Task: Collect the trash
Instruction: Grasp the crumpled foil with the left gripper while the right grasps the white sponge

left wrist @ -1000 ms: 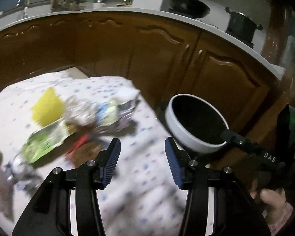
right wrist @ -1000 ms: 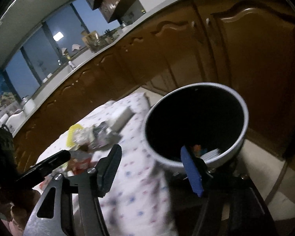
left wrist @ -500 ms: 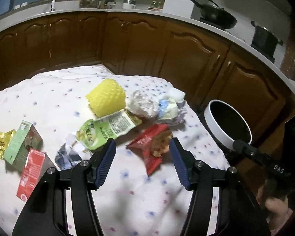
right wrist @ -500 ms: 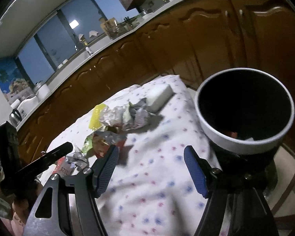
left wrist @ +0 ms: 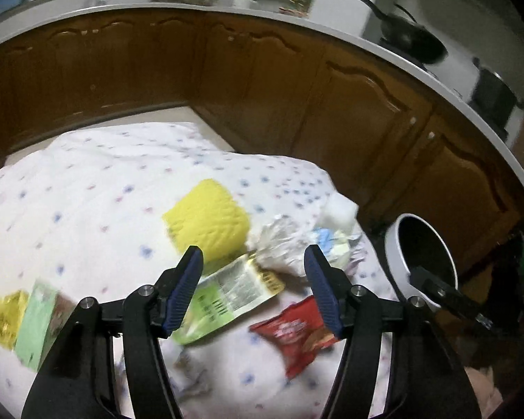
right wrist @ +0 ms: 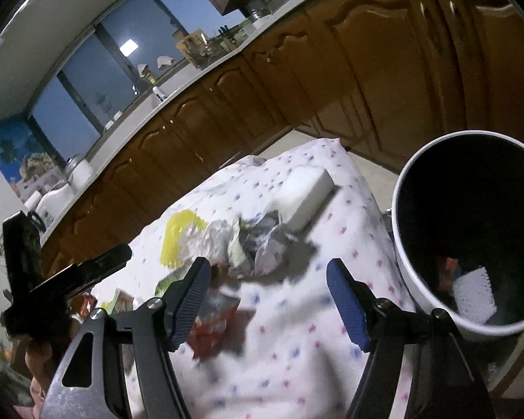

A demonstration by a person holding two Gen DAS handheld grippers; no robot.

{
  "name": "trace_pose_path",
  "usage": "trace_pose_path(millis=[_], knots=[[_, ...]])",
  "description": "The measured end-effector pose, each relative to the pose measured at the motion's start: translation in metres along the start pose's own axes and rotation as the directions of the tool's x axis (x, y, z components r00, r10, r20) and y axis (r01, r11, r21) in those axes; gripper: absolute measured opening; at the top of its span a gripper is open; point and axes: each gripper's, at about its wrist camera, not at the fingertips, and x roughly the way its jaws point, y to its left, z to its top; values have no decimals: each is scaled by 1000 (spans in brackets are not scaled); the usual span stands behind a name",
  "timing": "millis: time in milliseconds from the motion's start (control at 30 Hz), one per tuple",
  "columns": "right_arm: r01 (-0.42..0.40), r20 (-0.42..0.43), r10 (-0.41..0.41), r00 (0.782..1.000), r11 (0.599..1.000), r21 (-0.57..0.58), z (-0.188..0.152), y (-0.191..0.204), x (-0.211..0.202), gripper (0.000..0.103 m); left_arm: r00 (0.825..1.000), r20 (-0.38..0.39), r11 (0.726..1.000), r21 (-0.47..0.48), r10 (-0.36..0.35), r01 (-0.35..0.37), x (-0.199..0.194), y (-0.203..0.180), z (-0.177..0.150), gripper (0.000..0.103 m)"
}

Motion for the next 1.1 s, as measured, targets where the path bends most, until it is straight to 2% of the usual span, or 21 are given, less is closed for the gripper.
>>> trace_pose_path(millis=[233, 333, 467, 700, 733, 767, 800, 833, 867, 967, 1033, 1100], knots=[[-22, -64, 24, 998, 999, 40, 11, -9, 38, 68, 999, -45, 996, 93, 19, -15, 35, -25, 11, 60], [-28, -43, 31, 999, 996, 82, 19, -19, 40, 68, 999, -51, 995, 97, 5, 0, 42, -29, 18, 60], [1, -26, 2, 1000, 992, 129, 40, -30, 43, 69, 998, -64, 989, 150, -7, 16, 47, -43, 33, 60], [101, -134, -85, 987, 989, 112, 71, -31, 88, 70, 991, -129, 973, 230, 45, -14, 67, -43, 21, 59], [119, -142, -106, 984, 989, 91, 72, -29, 93, 67, 988, -146, 973, 230, 45, -10, 72, -39, 18, 56], [106, -158, -90, 983, 990, 91, 72, -29, 98, 63, 986, -162, 974, 228, 40, -3, 77, -37, 15, 44], [97, -183, -76, 980, 990, 105, 70, -30, 102, 51, 983, -179, 974, 227, 35, 7, 81, -36, 13, 30], [114, -205, -92, 974, 989, 97, 67, -29, 107, 34, 980, -196, 973, 229, 33, 13, 86, -34, 10, 26], [143, -211, -125, 970, 987, 71, 64, -28, 110, 30, 979, -200, 971, 237, 33, 16, 88, -34, 8, 18], [139, -171, -132, 976, 990, 30, 59, -24, 105, 26, 983, -185, 966, 258, 21, 28, 86, -36, 5, 13], [129, -152, -124, 981, 991, 25, 58, -25, 99, 18, 985, -172, 965, 258, 6, 39, 81, -36, 7, 11], [115, -137, -111, 984, 993, 25, 59, -24, 94, 15, 986, -164, 967, 250, -7, 48, 78, -36, 9, 10]])
